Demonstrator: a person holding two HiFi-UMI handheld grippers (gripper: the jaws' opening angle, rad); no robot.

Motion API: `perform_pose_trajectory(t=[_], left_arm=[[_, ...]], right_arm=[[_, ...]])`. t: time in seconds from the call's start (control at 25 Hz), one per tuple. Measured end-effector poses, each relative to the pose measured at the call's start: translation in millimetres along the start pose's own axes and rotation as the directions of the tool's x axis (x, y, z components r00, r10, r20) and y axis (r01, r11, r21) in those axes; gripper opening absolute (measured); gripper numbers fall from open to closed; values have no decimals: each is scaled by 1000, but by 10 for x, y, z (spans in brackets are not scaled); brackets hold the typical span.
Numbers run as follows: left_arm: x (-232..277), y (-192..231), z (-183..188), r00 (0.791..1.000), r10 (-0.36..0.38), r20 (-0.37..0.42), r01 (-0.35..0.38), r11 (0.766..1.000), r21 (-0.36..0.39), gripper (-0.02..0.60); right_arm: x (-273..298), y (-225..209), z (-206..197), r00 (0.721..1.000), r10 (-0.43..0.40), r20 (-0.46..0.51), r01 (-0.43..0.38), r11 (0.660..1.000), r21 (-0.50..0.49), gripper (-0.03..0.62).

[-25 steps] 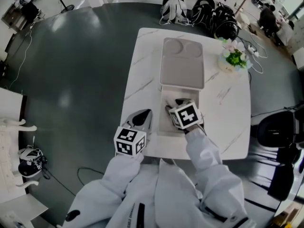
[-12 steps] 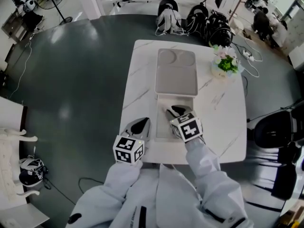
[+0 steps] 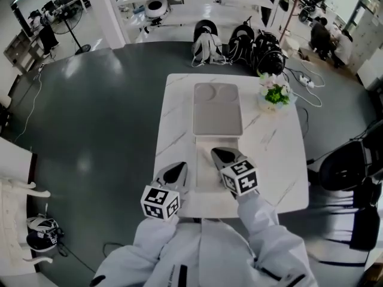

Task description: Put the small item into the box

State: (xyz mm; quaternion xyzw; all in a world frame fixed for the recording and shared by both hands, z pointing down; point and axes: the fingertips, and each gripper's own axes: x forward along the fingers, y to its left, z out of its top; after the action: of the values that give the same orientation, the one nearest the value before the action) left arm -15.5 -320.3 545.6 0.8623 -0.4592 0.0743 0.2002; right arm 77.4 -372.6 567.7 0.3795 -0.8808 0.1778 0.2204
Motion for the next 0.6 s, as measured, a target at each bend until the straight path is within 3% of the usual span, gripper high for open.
perform_pose_trajectory(t=[0.32, 0.6], left_arm=[[-181, -77, 325, 996, -22, 85, 17, 998, 55, -2], [-297, -79, 595, 988, -19, 151, 5, 996, 90, -2]], right_arm=[[-432, 98, 313, 971, 16, 238, -29, 998, 51, -6], [-697, 107, 497, 935, -12, 355, -19, 996, 82, -6]])
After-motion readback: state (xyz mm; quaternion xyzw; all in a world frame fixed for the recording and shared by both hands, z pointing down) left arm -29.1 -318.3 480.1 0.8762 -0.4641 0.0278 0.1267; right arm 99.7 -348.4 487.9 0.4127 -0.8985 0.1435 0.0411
